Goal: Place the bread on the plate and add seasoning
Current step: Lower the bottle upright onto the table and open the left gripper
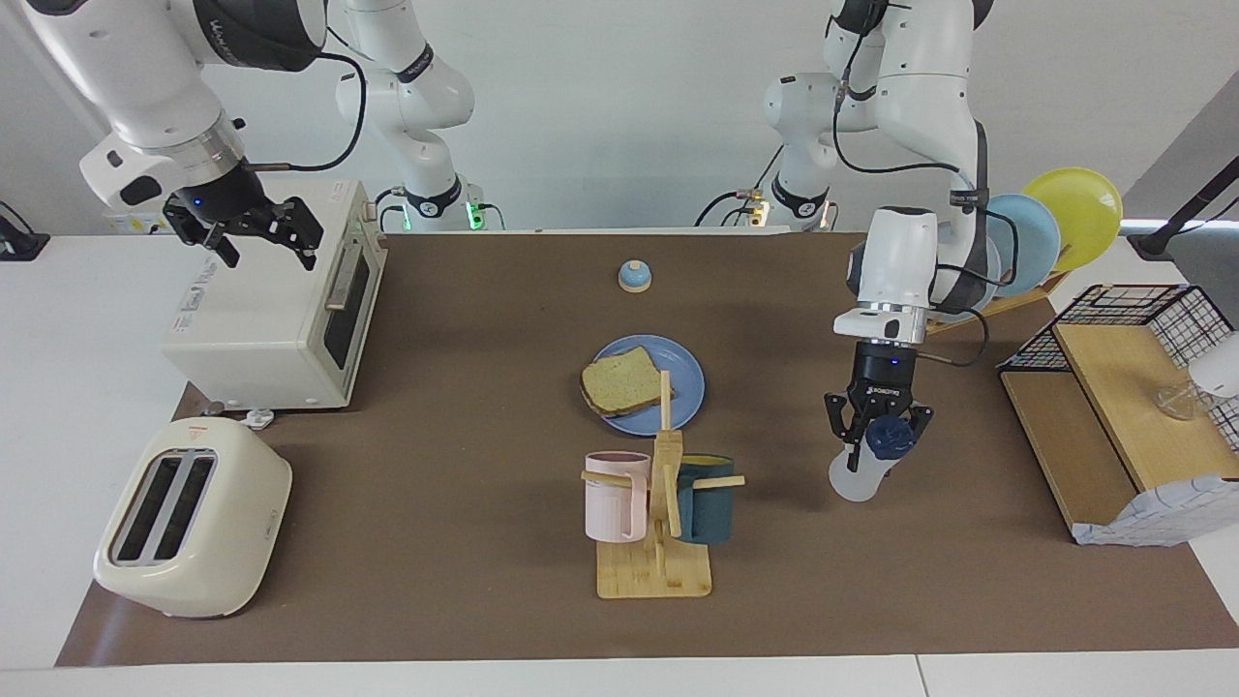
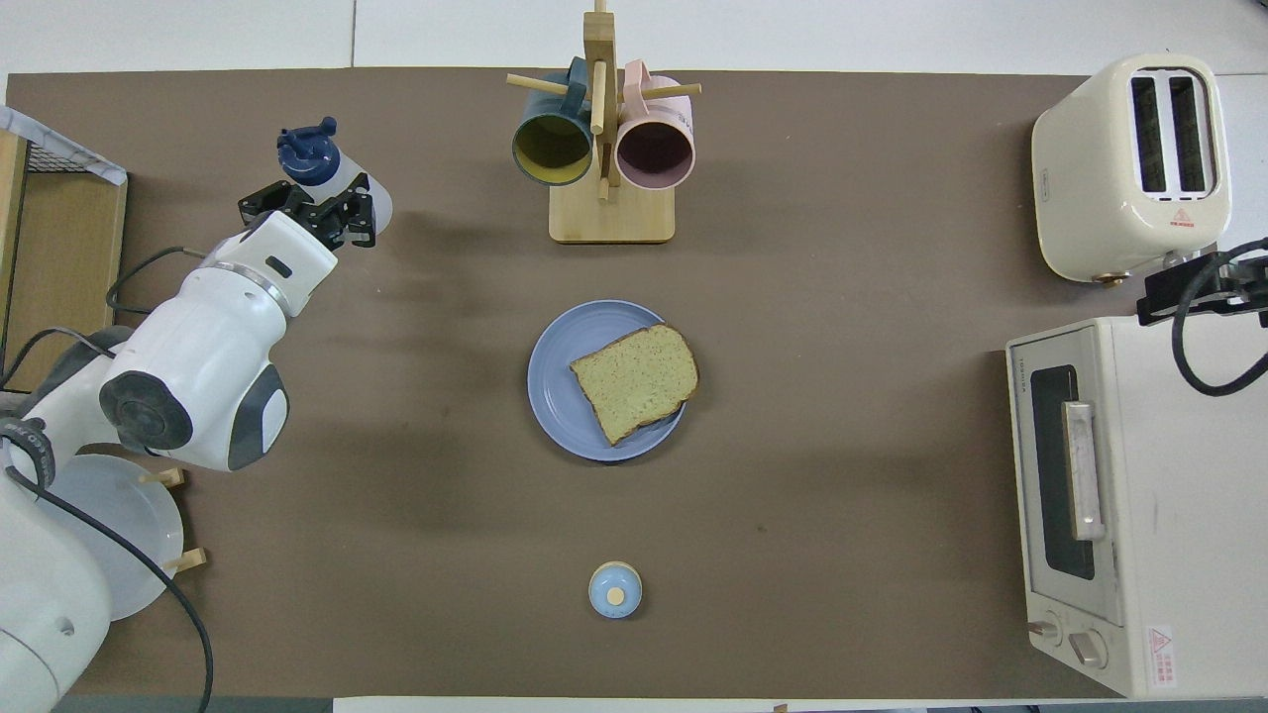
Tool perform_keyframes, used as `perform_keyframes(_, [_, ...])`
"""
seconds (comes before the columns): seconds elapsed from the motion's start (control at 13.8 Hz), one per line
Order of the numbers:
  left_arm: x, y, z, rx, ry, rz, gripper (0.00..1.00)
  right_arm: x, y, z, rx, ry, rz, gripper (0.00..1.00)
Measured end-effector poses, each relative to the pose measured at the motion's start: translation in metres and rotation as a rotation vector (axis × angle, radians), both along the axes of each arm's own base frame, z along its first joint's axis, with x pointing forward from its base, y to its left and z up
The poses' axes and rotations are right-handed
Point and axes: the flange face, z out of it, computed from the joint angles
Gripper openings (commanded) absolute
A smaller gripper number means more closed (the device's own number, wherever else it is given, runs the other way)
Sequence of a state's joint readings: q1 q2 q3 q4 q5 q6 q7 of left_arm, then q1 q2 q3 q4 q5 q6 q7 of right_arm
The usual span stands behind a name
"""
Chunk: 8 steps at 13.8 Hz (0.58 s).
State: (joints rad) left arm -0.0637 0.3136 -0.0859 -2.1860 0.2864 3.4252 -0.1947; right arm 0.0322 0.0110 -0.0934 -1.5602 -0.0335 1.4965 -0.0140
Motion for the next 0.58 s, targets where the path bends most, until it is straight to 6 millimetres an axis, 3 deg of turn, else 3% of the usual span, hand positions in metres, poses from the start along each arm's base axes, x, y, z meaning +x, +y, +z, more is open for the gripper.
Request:
perform_keyframes(0.29, [0.0,0.002,-0.024,-0.016,0.007,-0.001,0.0,0.0,0.0,0.0,0.0,0.0,0.0,1.0])
perform_keyframes(0.58, [-0.002,0.002,-0.029,-0.017,0.015,-0.003,0.0,0.0,0.0,0.0,0.0,0.0,0.0,1.0])
